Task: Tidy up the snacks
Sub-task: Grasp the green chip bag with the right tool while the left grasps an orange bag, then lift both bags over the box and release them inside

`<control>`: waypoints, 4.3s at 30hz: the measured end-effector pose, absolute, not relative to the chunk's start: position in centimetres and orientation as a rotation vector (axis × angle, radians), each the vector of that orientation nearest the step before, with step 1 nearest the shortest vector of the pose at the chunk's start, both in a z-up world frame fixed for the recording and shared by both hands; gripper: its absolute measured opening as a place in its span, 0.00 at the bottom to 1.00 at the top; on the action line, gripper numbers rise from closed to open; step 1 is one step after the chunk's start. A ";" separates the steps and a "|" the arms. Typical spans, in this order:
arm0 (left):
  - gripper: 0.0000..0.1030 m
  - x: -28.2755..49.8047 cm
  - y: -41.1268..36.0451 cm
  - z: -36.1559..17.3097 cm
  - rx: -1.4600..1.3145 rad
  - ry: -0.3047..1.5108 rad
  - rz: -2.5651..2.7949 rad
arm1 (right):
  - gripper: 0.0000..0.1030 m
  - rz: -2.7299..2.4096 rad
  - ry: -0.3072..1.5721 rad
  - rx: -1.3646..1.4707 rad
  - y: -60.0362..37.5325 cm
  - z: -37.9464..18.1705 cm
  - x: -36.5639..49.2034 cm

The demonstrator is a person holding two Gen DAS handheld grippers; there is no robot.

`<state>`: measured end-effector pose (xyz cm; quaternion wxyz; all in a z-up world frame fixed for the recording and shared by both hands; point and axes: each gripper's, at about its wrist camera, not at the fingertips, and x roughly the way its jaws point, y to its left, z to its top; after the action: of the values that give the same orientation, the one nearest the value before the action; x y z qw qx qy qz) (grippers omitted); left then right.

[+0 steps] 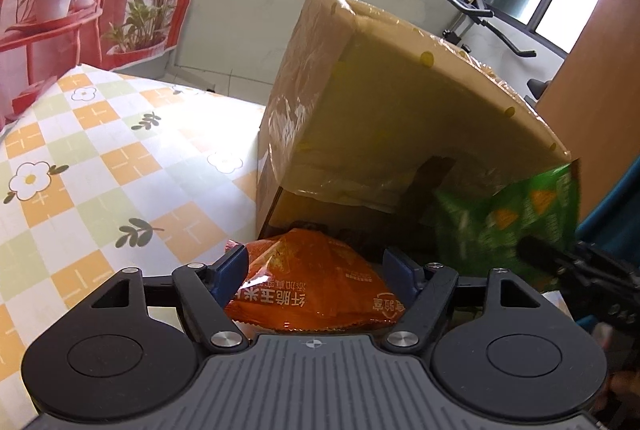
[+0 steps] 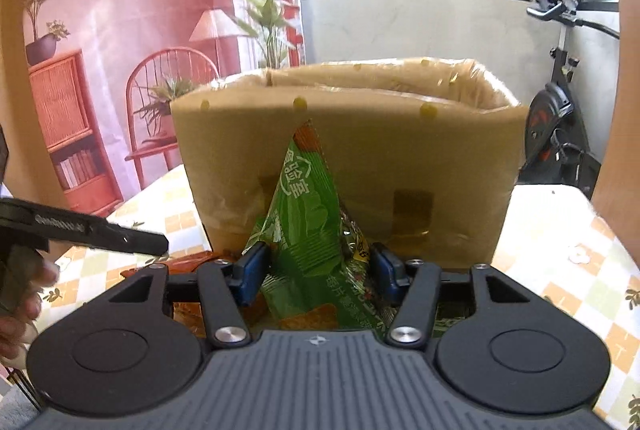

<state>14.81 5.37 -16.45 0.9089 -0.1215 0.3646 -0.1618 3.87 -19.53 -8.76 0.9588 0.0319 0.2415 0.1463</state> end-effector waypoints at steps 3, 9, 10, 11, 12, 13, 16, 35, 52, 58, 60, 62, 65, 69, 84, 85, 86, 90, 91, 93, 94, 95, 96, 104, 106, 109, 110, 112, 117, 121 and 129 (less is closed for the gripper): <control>0.87 15.1 5.0 -16.7 -0.236 0.760 -0.335 | 0.56 0.292 0.463 0.070 -20.0 -8.1 3.4; 0.88 16.2 4.3 -17.6 -0.225 0.793 -0.341 | 0.56 0.298 0.468 0.084 -20.6 -8.2 3.1; 0.89 16.4 4.1 -17.7 -0.215 0.793 -0.337 | 0.55 0.299 0.471 0.086 -20.7 -8.2 3.0; 0.90 16.5 3.9 -17.8 -0.205 0.795 -0.332 | 0.55 0.300 0.473 0.084 -20.7 -8.2 3.0; 0.90 16.7 3.8 -18.0 -0.195 0.801 -0.328 | 0.55 0.300 0.474 0.084 -20.7 -8.3 3.0; 0.90 16.9 3.6 -18.2 -0.187 0.809 -0.323 | 0.55 0.301 0.475 0.085 -20.7 -8.1 3.1; 0.90 17.1 3.6 -18.9 -0.180 0.826 -0.324 | 0.55 0.299 0.478 0.089 -20.7 -8.2 3.2; 0.82 16.5 3.1 -20.2 -0.204 0.892 -0.375 | 0.55 0.271 0.511 0.104 -21.5 -8.9 3.7; 0.73 10.4 5.2 -14.1 -0.206 0.695 -0.309 | 0.55 0.255 0.461 0.120 -22.1 -7.8 2.7; 0.73 9.1 5.2 -11.4 -0.200 0.608 -0.296 | 0.55 0.255 0.430 0.134 -22.6 -6.8 2.1; 0.74 8.7 4.9 -10.3 -0.195 0.575 -0.298 | 0.55 0.260 0.414 0.138 -22.7 -6.2 1.8; 0.74 8.0 4.7 -9.1 -0.198 0.538 -0.302 | 0.55 0.264 0.396 0.141 -22.8 -5.6 1.6; 0.74 7.1 4.2 -7.4 -0.201 0.477 -0.319 | 0.55 0.268 0.358 0.147 -23.2 -4.3 1.2; 0.74 7.2 3.4 -5.2 -0.188 0.422 -0.348 | 0.55 0.279 0.293 0.196 -24.2 -1.7 0.8; 0.74 13.0 -1.8 -1.4 -0.144 0.309 -0.431 | 0.55 0.281 0.124 0.158 -25.7 4.6 6.0; 0.74 13.8 -2.3 -1.4 -0.143 0.318 -0.434 | 0.55 0.281 0.129 0.157 -25.6 4.5 6.9; 0.74 14.6 -2.8 -1.6 -0.139 0.327 -0.437 | 0.55 0.277 0.138 0.154 -25.5 4.2 7.9; 0.74 17.4 -4.4 -2.8 -0.115 0.385 -0.426 | 0.55 0.245 0.198 0.136 -25.3 2.6 11.5; 0.74 18.1 -4.7 -3.1 -0.110 0.403 -0.425 | 0.55 0.242 0.216 0.138 -25.4 2.1 12.2; 0.74 19.3 -5.2 -3.9 -0.104 0.438 -0.412 | 0.55 0.235 0.262 0.146 -25.3 0.9 13.8; 0.74 19.6 -5.2 -4.2 -0.103 0.446 -0.411 | 0.55 0.233 0.280 0.149 -25.3 0.3 14.3; 0.74 19.8 -5.1 -4.5 -0.100 0.451 -0.411 | 0.55 0.231 0.299 0.152 -25.2 -0.2 14.8; 0.74 20.1 -5.2 -4.9 -0.092 0.458 -0.406 | 0.55 0.229 0.313 0.154 -25.2 -0.7 15.2; 0.75 22.0 -5.2 -5.7 -0.038 0.522 -0.394 | 0.56 0.231 0.372 0.163 -25.6 -2.6 16.5; 0.75 22.2 -5.0 -5.6 -0.040 0.530 -0.392 | 0.58 0.226 0.390 0.164 -25.8 -2.7 16.8; 0.82 22.2 -4.8 -5.5 -0.024 0.533 -0.361 | 0.59 0.214 0.405 0.147 -25.9 -2.8 17.1; 0.82 22.2 -4.8 -5.5 -0.022 0.532 -0.357 | 0.61 0.211 0.406 0.139 -25.9 -2.8 17.1; 0.83 22.2 -4.6 -5.3 -0.024 0.533 -0.350 | 0.69 0.203 0.410 0.125 -25.7 -2.5 17.0; 0.83 21.2 -4.1 -4.4 -0.032 0.502 -0.327 | 0.70 0.210 0.400 0.111 -25.4 -1.6 16.1; 0.84 20.3 -3.5 -3.9 -0.089 0.459 -0.317 | 0.70 0.219 0.410 0.087 -25.2 -0.7 15.0; 0.84 19.1 -3.7 -3.6 -0.049 0.479 -0.311 | 0.70 0.212 0.372 0.094 -25.4 0.2 13.0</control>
<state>19.10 -3.68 -3.58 0.9592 -0.0241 0.2362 -0.1534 12.97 -25.36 0.17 0.9761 0.0468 0.1845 0.1051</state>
